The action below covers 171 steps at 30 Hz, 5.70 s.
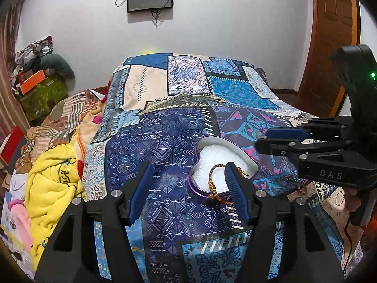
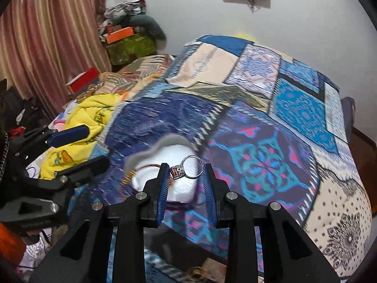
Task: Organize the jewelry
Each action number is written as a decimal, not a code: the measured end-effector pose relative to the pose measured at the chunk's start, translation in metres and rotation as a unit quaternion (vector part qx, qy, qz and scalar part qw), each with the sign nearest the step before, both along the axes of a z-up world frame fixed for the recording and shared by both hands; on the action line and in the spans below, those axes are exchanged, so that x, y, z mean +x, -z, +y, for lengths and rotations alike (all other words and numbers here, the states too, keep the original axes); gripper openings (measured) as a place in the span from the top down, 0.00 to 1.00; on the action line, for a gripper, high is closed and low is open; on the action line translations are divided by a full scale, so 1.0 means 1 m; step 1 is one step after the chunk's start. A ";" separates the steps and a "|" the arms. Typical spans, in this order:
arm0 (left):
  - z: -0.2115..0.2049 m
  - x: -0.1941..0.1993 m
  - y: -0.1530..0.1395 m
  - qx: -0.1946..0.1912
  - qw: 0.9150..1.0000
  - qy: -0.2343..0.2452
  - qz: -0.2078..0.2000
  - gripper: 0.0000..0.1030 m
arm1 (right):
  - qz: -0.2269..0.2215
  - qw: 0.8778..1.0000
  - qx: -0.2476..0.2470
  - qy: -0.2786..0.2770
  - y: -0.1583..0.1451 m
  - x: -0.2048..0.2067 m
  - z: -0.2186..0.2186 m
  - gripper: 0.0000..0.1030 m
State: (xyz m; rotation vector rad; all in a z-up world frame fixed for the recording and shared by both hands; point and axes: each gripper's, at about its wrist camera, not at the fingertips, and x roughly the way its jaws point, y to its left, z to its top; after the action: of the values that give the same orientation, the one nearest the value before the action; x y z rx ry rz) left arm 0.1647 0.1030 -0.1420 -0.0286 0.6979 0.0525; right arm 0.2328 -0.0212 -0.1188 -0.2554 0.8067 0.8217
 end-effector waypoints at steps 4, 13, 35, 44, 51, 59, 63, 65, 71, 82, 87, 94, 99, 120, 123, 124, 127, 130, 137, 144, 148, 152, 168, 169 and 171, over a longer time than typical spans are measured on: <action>0.005 -0.005 -0.004 0.001 1.000 -0.008 -0.004 0.40 | 0.015 1.000 -0.006 -0.018 0.011 -0.003 0.016 0.75; 0.010 -0.014 -0.009 0.007 1.000 -0.017 -0.001 0.40 | 0.041 0.999 -0.007 -0.002 0.014 0.000 0.010 0.75; -0.076 -0.016 -0.007 -0.011 0.997 0.061 0.036 0.37 | -0.021 0.990 -0.017 0.136 -0.027 -0.026 -0.129 0.66; -0.107 -0.005 0.030 -0.058 0.987 0.107 0.104 0.37 | 0.014 0.989 -0.023 0.144 0.000 -0.042 -0.151 0.66; -0.125 0.009 0.052 -0.089 0.977 0.133 0.143 0.56 | 0.037 0.988 -0.021 0.150 0.018 -0.048 -0.161 0.66; -0.129 0.024 0.072 -0.114 0.971 0.124 0.169 0.74 | 0.054 0.986 -0.019 0.158 0.030 -0.049 -0.170 0.66; -0.130 0.026 0.073 -0.105 0.972 0.123 0.170 0.88 | 0.059 0.986 -0.018 0.157 0.034 -0.048 -0.171 0.66; -0.128 0.026 0.072 -0.113 0.971 0.125 0.169 0.88 | 0.060 0.986 -0.017 0.155 0.034 -0.049 -0.170 0.66; -0.121 0.018 0.057 -0.111 0.976 0.119 0.145 0.88 | 0.061 0.988 -0.015 0.141 0.033 -0.052 -0.158 0.66; -0.092 0.000 0.042 -0.061 0.986 0.094 0.123 0.88 | 0.079 0.993 -0.021 0.089 0.042 -0.054 -0.113 0.66; -0.082 -0.009 0.048 -0.057 0.985 0.090 0.133 0.88 | 0.084 0.993 -0.039 0.073 0.053 -0.050 -0.094 0.66; -0.076 -0.014 0.053 -0.053 0.986 0.088 0.134 0.75 | 0.086 0.993 -0.057 0.060 0.068 -0.038 -0.079 0.66; -0.076 -0.014 0.058 -0.060 0.984 0.093 0.139 0.71 | 0.070 0.995 -0.060 0.049 0.070 -0.036 -0.073 0.66; -0.117 0.009 0.071 -0.080 0.973 0.147 0.157 0.62 | 0.065 0.994 -0.048 0.072 0.059 -0.047 -0.111 0.85; -0.119 0.014 0.073 -0.083 0.974 0.143 0.156 0.62 | 0.076 0.993 -0.056 0.065 0.062 -0.048 -0.113 0.85; -0.121 0.015 0.073 -0.079 0.974 0.142 0.155 0.64 | 0.079 0.993 -0.056 0.064 0.063 -0.048 -0.114 0.85; -0.126 0.016 0.075 -0.054 0.977 0.137 0.152 0.77 | 0.086 0.993 -0.056 0.063 0.066 -0.051 -0.117 0.85; -0.125 0.017 0.076 -0.052 0.978 0.136 0.151 0.86 | 0.096 0.992 -0.049 0.067 0.069 -0.051 -0.122 0.85; -0.117 0.018 0.077 -0.073 0.977 0.129 0.152 0.91 | 0.111 0.990 -0.040 0.073 0.072 -0.050 -0.129 0.84; -0.117 0.009 0.073 -0.072 0.978 0.126 0.147 0.91 | 0.086 0.992 -0.048 0.077 0.074 -0.053 -0.123 0.85; -0.113 0.002 0.067 -0.073 0.980 0.119 0.140 0.91 | 0.090 0.991 -0.040 0.086 0.071 -0.052 -0.124 0.90; -0.106 -0.006 0.054 -0.076 0.983 0.111 0.123 0.91 | 0.083 0.992 -0.032 0.087 0.061 -0.053 -0.126 0.95; -0.080 -0.030 0.011 -0.078 0.991 0.083 0.066 0.91 | 0.053 0.992 -0.052 0.104 0.048 -0.060 -0.128 0.77; -0.080 -0.030 0.012 -0.078 0.991 0.082 0.067 0.91 | 0.061 0.990 -0.062 0.106 0.055 -0.058 -0.126 0.77; -0.080 -0.031 0.015 -0.077 0.991 0.081 0.070 0.91 | 0.075 0.989 -0.071 0.110 0.065 -0.055 -0.128 0.77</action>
State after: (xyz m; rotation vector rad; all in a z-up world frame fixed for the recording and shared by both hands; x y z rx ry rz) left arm 0.1341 0.0232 -0.1568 -0.1161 0.8421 -0.1571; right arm 0.1775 -0.1492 -0.1842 -0.2280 1.0168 0.5810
